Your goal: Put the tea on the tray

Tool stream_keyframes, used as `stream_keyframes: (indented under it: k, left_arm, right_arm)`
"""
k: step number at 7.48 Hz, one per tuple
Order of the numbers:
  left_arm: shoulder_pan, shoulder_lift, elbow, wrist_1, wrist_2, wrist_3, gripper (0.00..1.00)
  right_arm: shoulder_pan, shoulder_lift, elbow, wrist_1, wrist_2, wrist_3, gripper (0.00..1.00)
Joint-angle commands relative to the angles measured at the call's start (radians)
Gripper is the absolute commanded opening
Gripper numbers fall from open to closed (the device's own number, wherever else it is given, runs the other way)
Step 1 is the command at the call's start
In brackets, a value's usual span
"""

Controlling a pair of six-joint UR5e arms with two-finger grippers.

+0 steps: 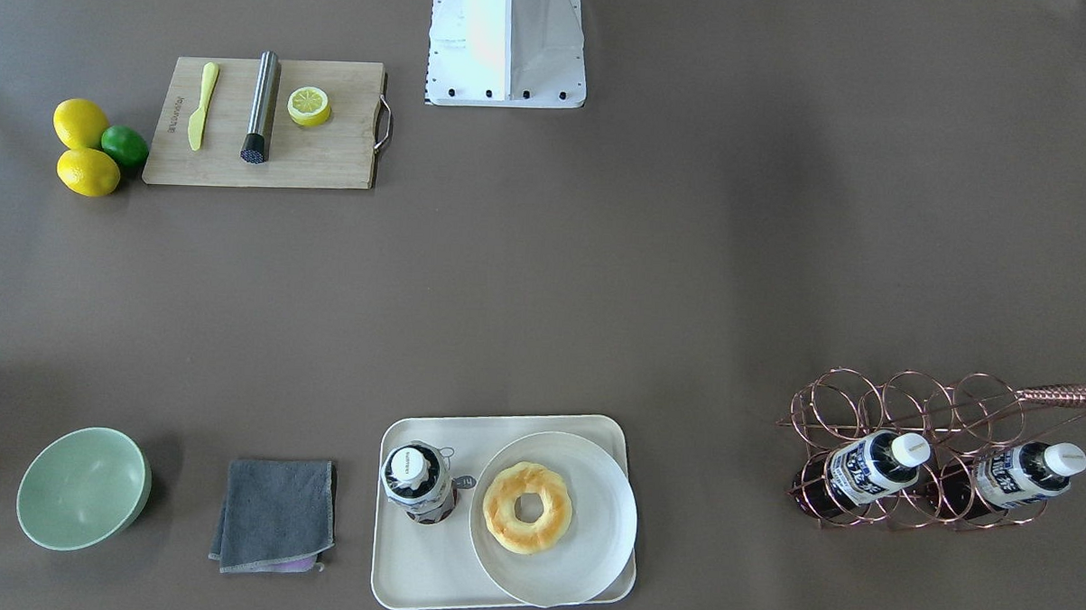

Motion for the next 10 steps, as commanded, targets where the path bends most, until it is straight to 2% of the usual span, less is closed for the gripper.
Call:
stream_keyframes:
  k: [1, 10]
  left_arm:
    - [0.001, -0.003, 0.000, 0.000, 0.000, -0.001, 1.00]
    - [0.000, 0.005, 0.031, -0.002, 0.002, -0.001, 1.00]
  right_arm:
    - [-0.001, 0.000, 0.000, 0.000, 0.000, -0.001, 1.00]
    - [-0.001, -0.001, -0.002, 0.000, 0.002, -0.007, 1.00]
